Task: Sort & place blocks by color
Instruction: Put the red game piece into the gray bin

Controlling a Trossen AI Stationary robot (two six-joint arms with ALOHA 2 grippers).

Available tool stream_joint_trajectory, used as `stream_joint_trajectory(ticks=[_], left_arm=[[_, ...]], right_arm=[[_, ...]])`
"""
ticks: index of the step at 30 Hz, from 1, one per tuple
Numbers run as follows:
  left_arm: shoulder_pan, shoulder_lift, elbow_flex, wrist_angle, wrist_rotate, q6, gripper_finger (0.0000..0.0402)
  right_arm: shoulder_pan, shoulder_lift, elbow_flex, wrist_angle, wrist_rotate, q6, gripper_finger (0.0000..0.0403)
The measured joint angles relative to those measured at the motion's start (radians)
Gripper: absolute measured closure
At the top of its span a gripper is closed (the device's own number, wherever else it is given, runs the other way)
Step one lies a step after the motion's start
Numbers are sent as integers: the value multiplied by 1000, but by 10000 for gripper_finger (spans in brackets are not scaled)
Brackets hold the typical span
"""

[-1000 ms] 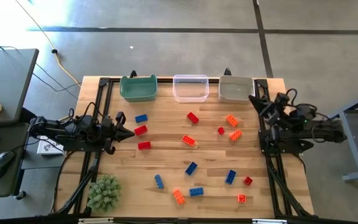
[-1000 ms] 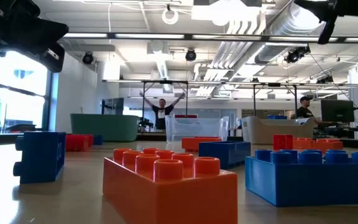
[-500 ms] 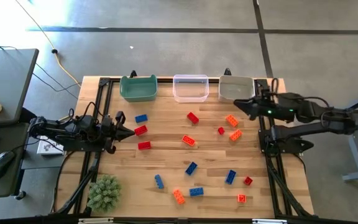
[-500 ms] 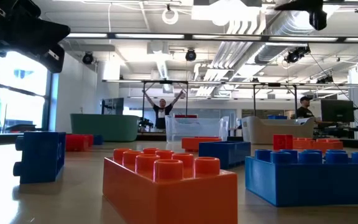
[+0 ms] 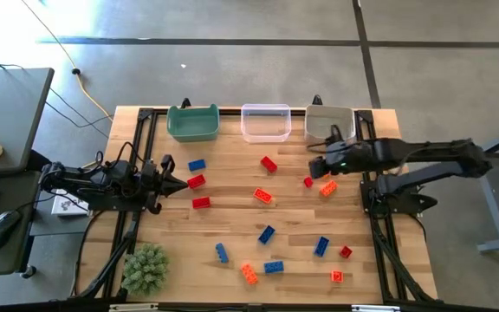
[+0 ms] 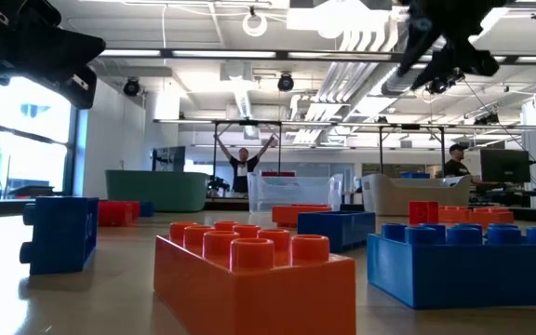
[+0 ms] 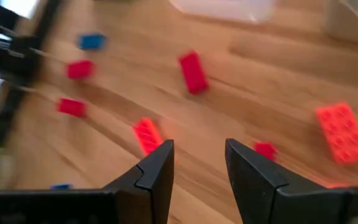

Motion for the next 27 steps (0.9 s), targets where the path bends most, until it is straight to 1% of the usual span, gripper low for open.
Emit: stream_joint_trajectory(ticks=[5,15,19,21,27], left_arm=[[0,0,0,0,0,-1,401],[0,0,0,-1,0,-1,401],[0,0,0,-2,0,-1,401],[0,0,0,-2,0,0,401],[0,0,0,-2,0,-1,401]], right_arm=[[-9,118,0,-52,-6,24,269],[-96,314,0,-51,-143,5,269],[-126,370,0,-51,-207,-33,269],[-139,391,0,-51,-222,-37,269],[-180,443,0,-49,-232,-84,269]])
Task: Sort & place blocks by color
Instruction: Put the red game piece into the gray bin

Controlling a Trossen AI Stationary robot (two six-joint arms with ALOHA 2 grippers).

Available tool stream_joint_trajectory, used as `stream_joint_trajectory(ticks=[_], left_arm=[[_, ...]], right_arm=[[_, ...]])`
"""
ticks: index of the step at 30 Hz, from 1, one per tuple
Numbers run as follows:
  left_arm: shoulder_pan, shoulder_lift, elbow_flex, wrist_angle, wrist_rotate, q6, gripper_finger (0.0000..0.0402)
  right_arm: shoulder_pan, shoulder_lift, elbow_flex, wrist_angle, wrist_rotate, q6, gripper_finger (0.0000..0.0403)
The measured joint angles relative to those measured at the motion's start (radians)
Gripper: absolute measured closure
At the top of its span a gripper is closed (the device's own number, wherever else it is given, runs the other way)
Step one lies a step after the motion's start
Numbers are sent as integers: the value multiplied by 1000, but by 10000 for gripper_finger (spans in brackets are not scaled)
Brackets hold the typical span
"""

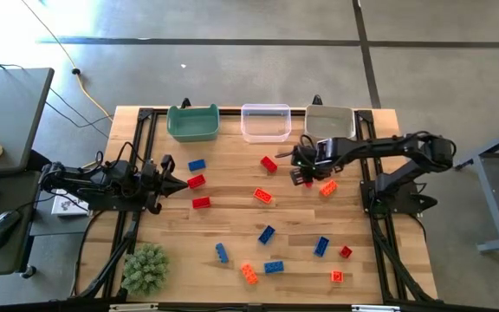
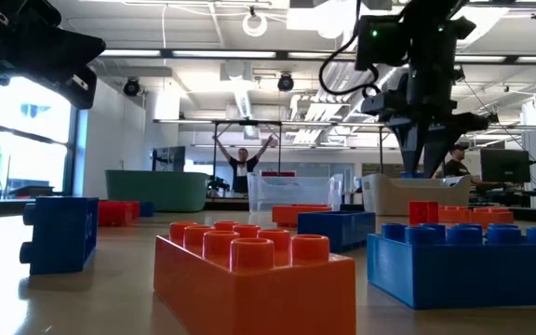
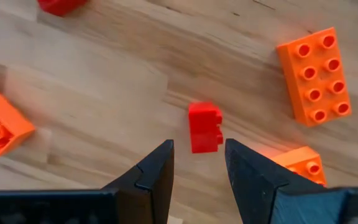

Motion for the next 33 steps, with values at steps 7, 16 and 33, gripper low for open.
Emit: stream_joint_trajectory(ticks=[7,16,33], left_arm=[[0,0,0,0,0,0,401],[0,0,0,0,0,0,401],[0,0,0,0,0,1,401]], right_arm=[[-30,41,0,6,-39,-35,269],[-29,45,0,13,-27,-61,269],[-29,45,-47,83,-21,-61,269]])
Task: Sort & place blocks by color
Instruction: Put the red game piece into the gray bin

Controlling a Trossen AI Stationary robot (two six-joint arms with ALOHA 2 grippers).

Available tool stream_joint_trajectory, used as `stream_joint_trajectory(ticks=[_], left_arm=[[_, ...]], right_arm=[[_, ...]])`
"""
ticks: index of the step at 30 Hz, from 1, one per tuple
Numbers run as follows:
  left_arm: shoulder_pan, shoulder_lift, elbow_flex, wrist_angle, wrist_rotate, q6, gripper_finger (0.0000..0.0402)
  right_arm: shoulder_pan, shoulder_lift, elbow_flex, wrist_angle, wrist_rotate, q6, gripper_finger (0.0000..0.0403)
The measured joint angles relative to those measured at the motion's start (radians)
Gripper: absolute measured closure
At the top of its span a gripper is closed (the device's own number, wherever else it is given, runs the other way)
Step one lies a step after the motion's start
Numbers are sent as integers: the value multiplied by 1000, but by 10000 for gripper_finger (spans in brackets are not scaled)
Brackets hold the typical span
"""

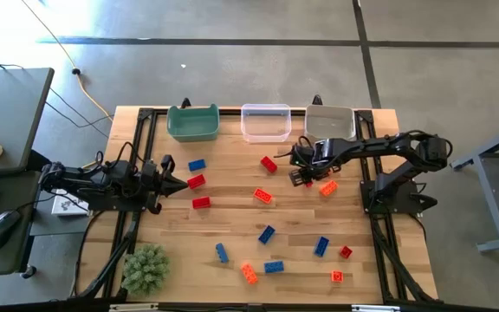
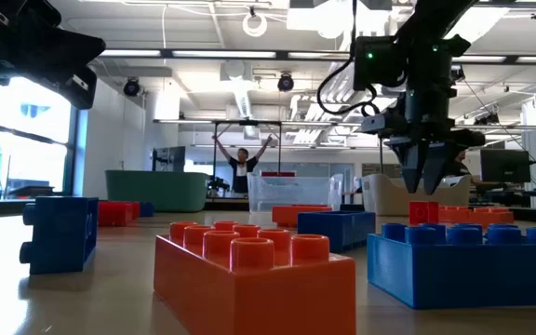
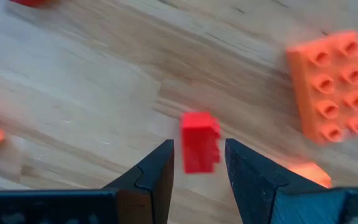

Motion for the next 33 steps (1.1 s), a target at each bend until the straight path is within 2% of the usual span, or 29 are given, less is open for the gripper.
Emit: stream_joint_trajectory(ticks=[7,23,26,31,33], left_arm=[[0,0,0,0,0,0,401],[0,2,0,-8,-19,0,401],[0,2,0,-8,-19,0,401],[0,2,0,-8,-19,0,401],[0,2,0,-8,-19,0,401]], right_arm=[[0,20,0,-8,17,-21,269],[0,120,-1,35,-17,-67,270],[0,127,-1,36,-18,-50,282],[0,127,0,38,-34,-43,338],[-1,127,1,38,-48,-42,338]])
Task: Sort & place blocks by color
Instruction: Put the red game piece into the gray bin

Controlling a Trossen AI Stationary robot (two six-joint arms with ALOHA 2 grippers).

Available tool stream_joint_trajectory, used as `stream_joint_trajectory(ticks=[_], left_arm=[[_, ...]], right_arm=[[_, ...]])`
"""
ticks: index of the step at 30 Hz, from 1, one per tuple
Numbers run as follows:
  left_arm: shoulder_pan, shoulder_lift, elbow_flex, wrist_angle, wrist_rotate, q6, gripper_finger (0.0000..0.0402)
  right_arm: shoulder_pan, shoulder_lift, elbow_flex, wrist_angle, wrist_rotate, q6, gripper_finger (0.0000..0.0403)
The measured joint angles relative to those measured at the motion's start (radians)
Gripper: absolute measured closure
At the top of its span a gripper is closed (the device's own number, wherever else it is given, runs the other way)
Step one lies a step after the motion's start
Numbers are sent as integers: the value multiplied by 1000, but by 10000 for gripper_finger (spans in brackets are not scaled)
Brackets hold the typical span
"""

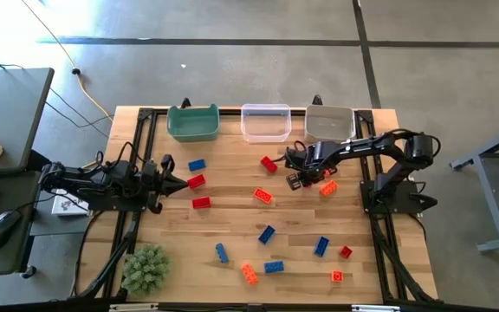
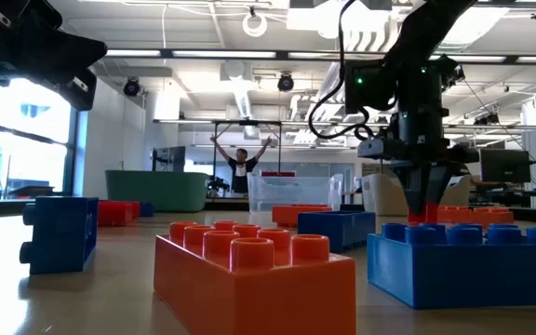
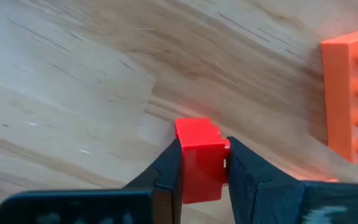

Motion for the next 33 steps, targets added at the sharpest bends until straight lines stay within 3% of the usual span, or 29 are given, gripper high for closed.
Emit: stream_joint_trajectory(ticks=[7,16,25,33], left_arm=[[0,0,0,0,0,0,401],[0,0,0,0,-62,0,401],[0,0,0,0,-128,0,401],[0,0,0,0,-131,0,401]], right_arm=[[0,2,48,-6,-9,2,338],[-75,2,295,-187,189,-137,338],[-270,0,549,-352,369,-311,338],[-510,0,544,-377,317,-369,338]])
